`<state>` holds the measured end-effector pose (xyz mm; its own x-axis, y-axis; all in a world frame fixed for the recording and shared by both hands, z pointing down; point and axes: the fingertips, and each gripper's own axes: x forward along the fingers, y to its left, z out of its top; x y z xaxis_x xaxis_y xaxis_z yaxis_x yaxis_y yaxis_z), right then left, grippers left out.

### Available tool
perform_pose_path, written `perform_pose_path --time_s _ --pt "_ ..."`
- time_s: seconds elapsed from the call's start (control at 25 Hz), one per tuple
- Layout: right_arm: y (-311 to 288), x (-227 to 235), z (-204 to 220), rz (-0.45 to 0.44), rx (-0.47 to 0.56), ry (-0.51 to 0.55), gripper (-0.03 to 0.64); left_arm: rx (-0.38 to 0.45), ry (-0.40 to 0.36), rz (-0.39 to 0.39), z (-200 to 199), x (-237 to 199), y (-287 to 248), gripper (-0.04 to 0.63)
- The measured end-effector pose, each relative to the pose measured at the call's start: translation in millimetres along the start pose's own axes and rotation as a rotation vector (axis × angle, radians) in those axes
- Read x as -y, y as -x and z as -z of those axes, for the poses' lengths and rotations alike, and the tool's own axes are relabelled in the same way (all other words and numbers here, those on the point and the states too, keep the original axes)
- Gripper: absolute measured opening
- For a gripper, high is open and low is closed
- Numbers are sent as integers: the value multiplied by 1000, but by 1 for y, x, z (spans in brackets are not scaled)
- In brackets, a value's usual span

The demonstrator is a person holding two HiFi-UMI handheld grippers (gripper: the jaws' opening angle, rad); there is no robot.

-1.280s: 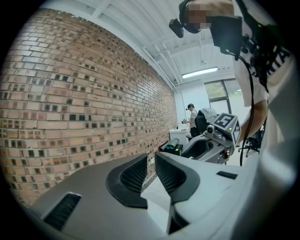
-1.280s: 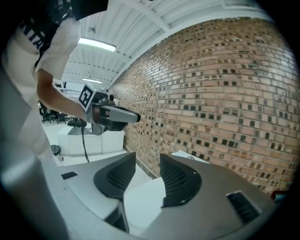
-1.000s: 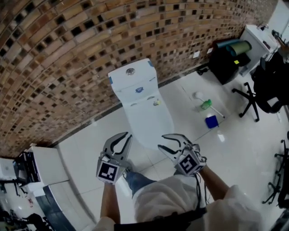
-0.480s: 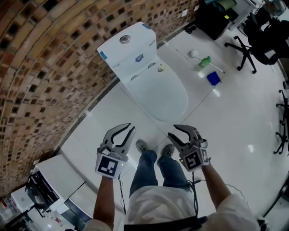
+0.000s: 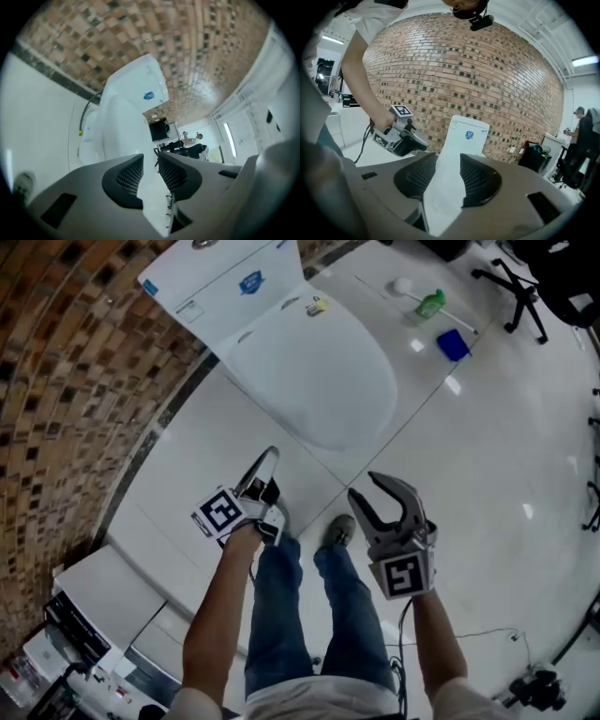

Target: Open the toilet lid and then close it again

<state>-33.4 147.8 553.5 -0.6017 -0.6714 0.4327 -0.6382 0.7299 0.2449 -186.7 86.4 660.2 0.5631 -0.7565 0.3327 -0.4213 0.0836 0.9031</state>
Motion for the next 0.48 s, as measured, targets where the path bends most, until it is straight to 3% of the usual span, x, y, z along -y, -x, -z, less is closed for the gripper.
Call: perform_pose_path --time_s 0.12,0.32,0.48 --pt "3 -13 42 26 -24 -63 164 21 157 14 8 -37 -29 118" --pt "7 -36 102 62 -84 -158 166 -39 209 39 21 -72 -59 165" --pt "12 -48 125 86 -114 -234 166 -62 221 48 25 -76 -78 200"
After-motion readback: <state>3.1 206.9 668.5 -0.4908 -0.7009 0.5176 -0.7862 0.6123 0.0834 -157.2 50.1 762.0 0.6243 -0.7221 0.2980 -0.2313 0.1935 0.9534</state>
